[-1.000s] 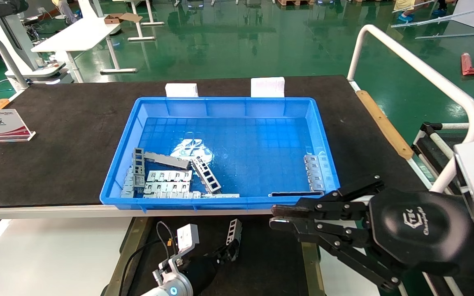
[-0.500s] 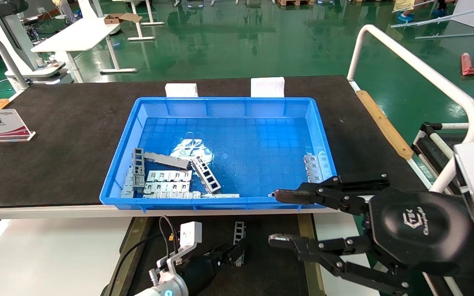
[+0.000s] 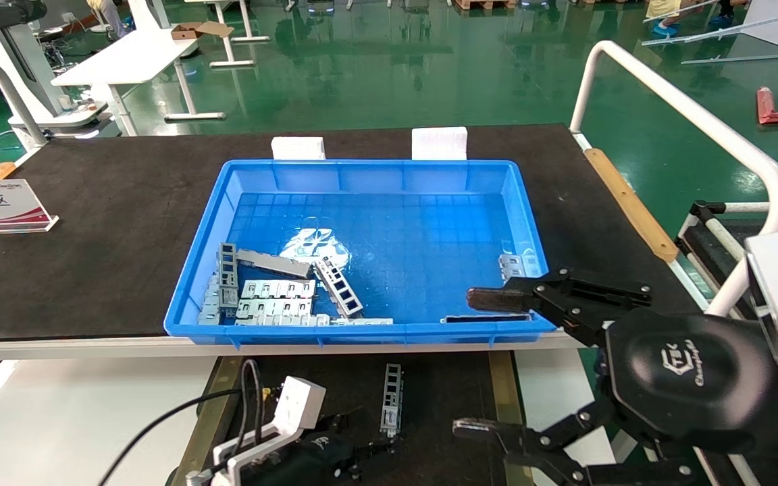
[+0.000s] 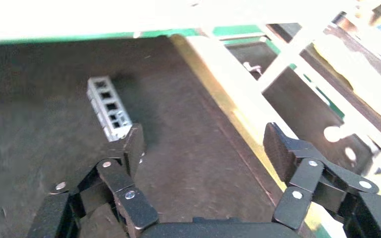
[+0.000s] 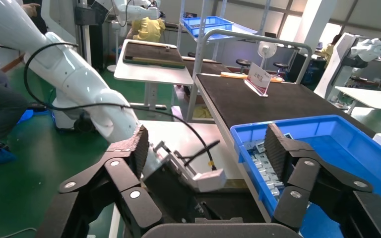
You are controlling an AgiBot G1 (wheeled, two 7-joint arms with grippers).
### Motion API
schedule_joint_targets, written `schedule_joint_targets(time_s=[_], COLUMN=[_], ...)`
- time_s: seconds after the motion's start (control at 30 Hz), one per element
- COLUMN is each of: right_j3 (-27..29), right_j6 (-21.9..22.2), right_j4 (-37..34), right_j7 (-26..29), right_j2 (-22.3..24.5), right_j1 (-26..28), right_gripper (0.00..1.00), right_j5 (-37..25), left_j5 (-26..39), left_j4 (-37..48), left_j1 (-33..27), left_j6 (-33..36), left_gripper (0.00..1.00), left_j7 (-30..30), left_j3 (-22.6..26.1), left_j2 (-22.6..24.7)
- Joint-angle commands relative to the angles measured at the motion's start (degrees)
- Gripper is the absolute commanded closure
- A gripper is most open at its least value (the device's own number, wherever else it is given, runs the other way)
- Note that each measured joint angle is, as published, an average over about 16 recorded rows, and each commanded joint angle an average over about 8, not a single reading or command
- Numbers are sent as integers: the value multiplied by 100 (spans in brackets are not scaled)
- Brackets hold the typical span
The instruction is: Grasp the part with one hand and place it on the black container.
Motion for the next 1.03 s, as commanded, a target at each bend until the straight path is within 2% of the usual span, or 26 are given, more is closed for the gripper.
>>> schedule_joint_targets(time_s=[0.03, 0.2, 0.5, 0.77, 1.03], right_j3=[0, -1, -2, -2, -3], right_j6=[0, 0, 1, 1, 1], right_j4=[0, 0, 0, 0, 0], right_j7=[0, 0, -1, -1, -2], right_j2=[0, 0, 1, 1, 1], right_j1=[0, 0, 0, 1, 1], right_gripper=[0, 0, 0, 0, 0], right_j5=[0, 0, 1, 2, 2], left_j5=[71, -60, -557, -871, -1012], left_j4=[-169, -178, -183, -188, -191], left_j1=[27, 241, 640, 762, 816], left_j6=[227, 961, 1893, 2303, 2475], left_gripper=[0, 0, 0, 0, 0], left_j7=[128, 616, 1308, 1710, 1898], left_j3=[-84, -564, -1311, -1721, -1893], left_j2=[-172, -617, -1237, -1405, -1423])
